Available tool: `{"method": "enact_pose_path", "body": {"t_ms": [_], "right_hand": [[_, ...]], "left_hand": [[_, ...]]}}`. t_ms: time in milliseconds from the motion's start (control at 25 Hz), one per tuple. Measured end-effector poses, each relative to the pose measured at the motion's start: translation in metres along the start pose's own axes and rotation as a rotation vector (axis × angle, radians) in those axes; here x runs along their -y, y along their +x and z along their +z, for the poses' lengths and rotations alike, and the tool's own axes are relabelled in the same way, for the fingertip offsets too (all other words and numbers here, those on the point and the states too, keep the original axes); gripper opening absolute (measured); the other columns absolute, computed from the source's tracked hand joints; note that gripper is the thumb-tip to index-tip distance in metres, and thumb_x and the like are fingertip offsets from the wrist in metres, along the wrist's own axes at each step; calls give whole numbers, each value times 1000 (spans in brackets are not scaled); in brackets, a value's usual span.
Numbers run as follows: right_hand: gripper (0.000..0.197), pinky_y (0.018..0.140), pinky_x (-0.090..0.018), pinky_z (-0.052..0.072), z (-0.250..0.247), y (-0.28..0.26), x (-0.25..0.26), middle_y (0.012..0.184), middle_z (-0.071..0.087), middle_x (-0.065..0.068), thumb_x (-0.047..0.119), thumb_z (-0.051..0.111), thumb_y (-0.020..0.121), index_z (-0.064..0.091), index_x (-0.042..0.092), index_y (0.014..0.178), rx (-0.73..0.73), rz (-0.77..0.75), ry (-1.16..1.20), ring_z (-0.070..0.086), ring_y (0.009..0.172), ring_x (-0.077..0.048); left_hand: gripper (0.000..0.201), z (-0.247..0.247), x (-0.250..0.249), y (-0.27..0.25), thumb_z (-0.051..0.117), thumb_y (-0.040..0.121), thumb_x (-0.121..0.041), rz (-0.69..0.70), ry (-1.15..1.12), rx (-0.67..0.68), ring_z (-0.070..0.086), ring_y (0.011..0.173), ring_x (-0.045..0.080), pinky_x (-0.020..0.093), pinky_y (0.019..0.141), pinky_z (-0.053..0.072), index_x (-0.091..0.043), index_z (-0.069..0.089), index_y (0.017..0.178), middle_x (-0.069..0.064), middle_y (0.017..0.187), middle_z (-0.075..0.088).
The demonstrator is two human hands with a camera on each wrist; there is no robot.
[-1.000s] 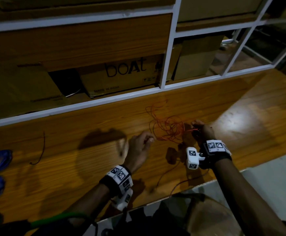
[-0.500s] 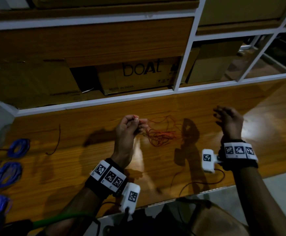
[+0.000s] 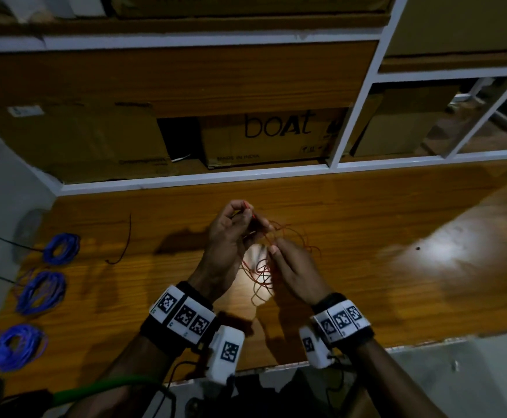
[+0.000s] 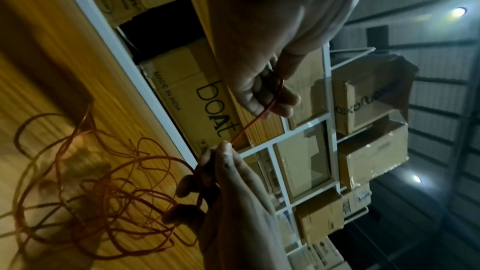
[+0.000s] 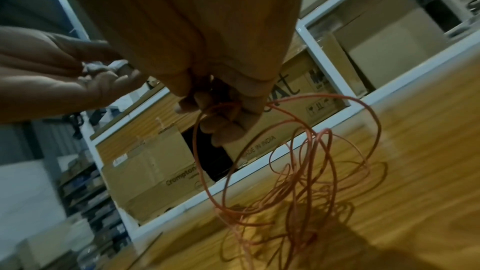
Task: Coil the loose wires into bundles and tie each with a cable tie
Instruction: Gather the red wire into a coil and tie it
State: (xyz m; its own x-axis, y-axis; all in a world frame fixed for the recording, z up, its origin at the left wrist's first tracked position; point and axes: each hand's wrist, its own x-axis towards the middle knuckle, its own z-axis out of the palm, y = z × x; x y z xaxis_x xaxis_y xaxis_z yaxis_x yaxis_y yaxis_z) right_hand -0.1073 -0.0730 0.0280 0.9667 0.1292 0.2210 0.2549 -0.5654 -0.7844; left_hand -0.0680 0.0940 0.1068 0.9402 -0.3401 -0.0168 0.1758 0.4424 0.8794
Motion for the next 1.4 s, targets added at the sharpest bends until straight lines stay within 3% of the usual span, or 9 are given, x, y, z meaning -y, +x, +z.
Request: {"method": "enact_pose_path", "body": {"t_ms": [200,360,520,760,880,1000,1080,1240,1400], "right_hand": [[26,62,-32,53,-5,-3,-20,86,66,6,45,40,104,62,31,100,180,49,-225,63,76,-7],[34,63,-31,40,-35,-4,-54,105,71,-15,33,44,104,62,13,125,208,243,-525,68,93,-36],[31,68,-41,52,-66,-4,-91,109,71,-20,12,50,102,57,10,132,224,383,-566,69,93,-38],[16,63,-41,52,-71,32,-87,87,70,-8,18,51,103,65,11,98,272,302,-545,67,75,-29],[29,62,-31,40,-74,50,-57,67,57,6,14,55,100,58,24,73,387,242,-505,58,65,-20],[27,60,-26,41,-76,52,-27,60,59,14,6,66,92,62,21,70,444,186,-306,57,57,2],[14,57,-16,43,-78,49,-9,61,63,13,9,74,89,68,9,76,443,162,-113,60,59,8],[9,64,-10,47,-79,35,7,74,71,8,2,69,90,71,-6,90,371,69,193,65,69,3],[15,69,-16,51,-60,20,-1,86,75,4,10,66,90,74,-2,90,257,69,288,70,78,-8]], "left_hand": [[15,-28,-13,-12,40,103,-7,-19,11,-81,48,63,12,31,65,39,-13,54,101,0,73,54],[17,-55,-32,-23,41,103,-8,-63,195,-113,39,58,11,25,54,32,-14,55,99,-3,69,51],[9,-91,-40,-40,49,102,-15,-289,339,37,39,53,9,23,52,32,-11,57,98,2,70,54],[9,-86,-6,-57,54,99,-18,-636,603,474,43,47,14,24,46,34,-9,56,99,13,82,70],[9,-82,22,-52,46,99,-11,-813,951,443,51,49,17,28,50,39,-11,55,100,18,97,75],[20,-88,43,-47,43,96,-22,-735,1636,348,63,91,25,31,71,44,-14,55,110,11,115,68],[14,-96,50,-48,42,97,-24,-633,1758,154,57,91,25,32,69,40,-17,51,106,8,110,64],[11,-113,58,-52,43,102,-24,-344,1581,-148,60,82,18,34,64,47,-20,52,107,-1,98,65],[12,-110,55,-58,43,106,-29,-171,906,-279,71,89,12,34,59,61,-28,55,106,-7,113,67]]}}
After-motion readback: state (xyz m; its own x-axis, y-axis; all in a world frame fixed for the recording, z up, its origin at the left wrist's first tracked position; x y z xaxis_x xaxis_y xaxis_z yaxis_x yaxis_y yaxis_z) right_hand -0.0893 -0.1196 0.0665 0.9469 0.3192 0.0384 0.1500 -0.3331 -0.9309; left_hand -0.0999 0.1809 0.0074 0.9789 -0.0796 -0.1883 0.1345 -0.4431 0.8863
